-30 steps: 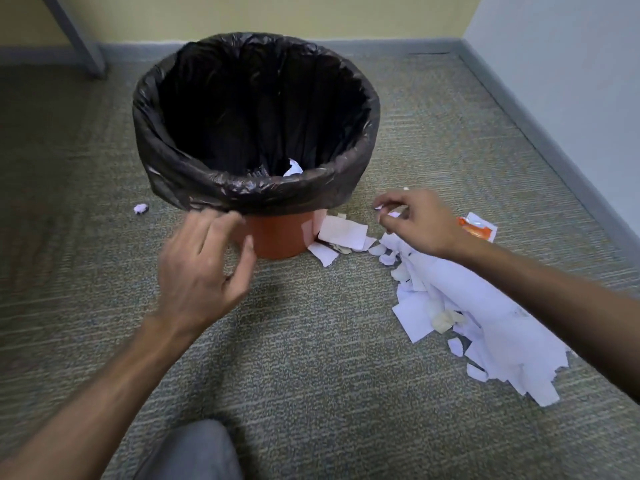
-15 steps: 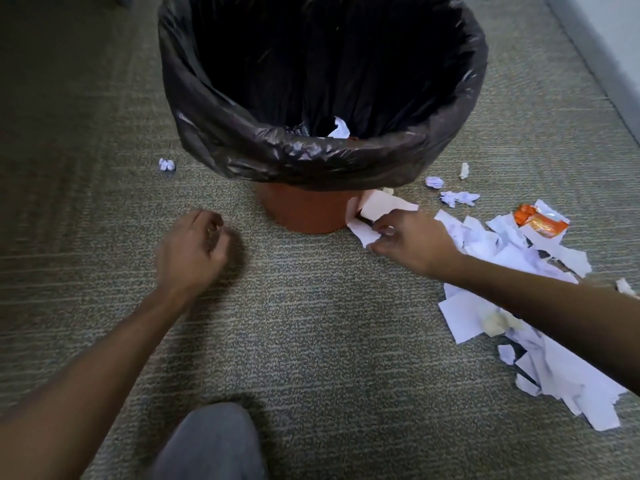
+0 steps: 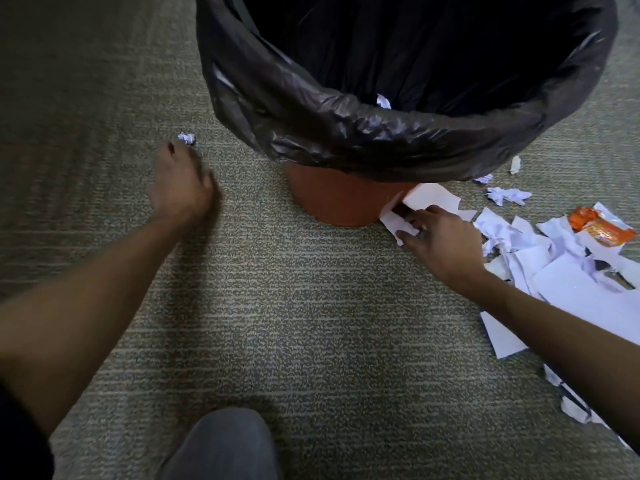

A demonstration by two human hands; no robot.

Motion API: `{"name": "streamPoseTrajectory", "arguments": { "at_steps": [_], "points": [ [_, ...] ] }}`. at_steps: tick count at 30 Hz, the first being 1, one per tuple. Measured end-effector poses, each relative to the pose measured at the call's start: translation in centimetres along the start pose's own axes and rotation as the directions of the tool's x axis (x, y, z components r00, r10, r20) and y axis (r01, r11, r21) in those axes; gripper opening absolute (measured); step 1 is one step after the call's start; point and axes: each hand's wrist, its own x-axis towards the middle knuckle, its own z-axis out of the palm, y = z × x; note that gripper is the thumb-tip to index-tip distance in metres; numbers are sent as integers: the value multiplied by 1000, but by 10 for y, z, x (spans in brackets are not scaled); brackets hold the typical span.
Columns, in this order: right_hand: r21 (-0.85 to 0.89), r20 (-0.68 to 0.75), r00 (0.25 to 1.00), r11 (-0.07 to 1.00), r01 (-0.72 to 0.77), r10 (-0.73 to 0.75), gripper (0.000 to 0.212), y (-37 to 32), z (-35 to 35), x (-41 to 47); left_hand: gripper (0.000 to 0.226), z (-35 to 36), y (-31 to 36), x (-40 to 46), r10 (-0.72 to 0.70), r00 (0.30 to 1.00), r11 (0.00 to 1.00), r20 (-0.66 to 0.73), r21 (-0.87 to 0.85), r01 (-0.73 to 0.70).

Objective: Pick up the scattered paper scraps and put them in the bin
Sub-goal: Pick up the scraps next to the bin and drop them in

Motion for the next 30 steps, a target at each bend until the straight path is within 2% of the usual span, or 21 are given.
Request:
{"name": "streamPoseTrajectory", "arguments": {
  "at_steps": [4,7,10,16,20,23,30],
  "points": [
    [-35,-10,999,999,40,-40,26,-3,5,1,52,6,-6,28,-29,999,997,22,66,28],
    [-50,-24,999,998,42,-43,38,-9,4,0,35,5,-5,38,-3,998,993,60,116,-4],
    [-124,-22,999,991,43,-46,51,-14,4,-1,29,0,1,35,23,999,994,35,106,-27],
    [-203,70,997,978,55,-41,27,-13,-1,-5,23,-5,10,-6,169,985,985,20,-39,-168],
    [-171,35,998,984,48,-42,36,-15,-12,-14,24,-4,27,-59,258,966,959,7,-125,-255],
    [-227,41,999,973,41,-32,42,-17,-11,-15,25,-2,40,-94,268,963,956,13,-129,-264],
    [-275,58,998,961,-19,36,25,-19,-10,-14,30,-19,64,-144,339,940,928,41,-176,-328]
  ]
}}
